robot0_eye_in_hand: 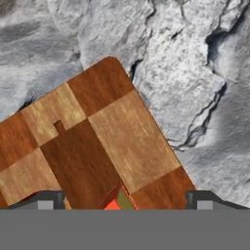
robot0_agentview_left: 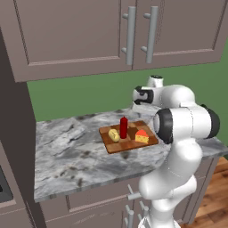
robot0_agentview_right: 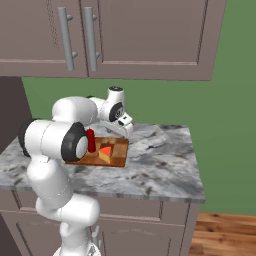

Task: Retrieve the reheated potato from the microwave, then place the potato, cheese, and condiment on the cutting board.

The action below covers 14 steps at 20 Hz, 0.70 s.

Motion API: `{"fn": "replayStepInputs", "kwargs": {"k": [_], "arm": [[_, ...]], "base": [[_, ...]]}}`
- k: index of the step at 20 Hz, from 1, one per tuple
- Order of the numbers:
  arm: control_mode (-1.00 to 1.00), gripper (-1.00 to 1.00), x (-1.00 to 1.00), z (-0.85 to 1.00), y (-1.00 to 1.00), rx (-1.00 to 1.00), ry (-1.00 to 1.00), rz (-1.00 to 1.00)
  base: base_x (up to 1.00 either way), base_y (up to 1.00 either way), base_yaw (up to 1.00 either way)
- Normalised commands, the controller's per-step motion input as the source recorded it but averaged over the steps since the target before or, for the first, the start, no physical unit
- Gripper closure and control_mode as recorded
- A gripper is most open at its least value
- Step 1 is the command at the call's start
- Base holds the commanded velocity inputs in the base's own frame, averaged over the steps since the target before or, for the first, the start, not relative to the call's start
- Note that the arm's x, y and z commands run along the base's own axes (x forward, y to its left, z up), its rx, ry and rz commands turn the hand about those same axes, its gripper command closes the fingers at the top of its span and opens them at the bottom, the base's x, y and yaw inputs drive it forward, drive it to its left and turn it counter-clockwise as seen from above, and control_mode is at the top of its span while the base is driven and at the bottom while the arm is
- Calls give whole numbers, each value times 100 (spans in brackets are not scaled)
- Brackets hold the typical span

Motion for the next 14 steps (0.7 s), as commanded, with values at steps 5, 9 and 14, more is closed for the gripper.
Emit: {"fn": "replayStepInputs", "kwargs": {"k": [5,9,14], "arm": [[-100,-100,-54,15,4,-1,0,6],[-100,-100,-58,15,10,0,0,4],[-100,-100,-60,13,10,0,0,4]], "base": [[0,0,0],[0,0,0],[0,0,0]]}}
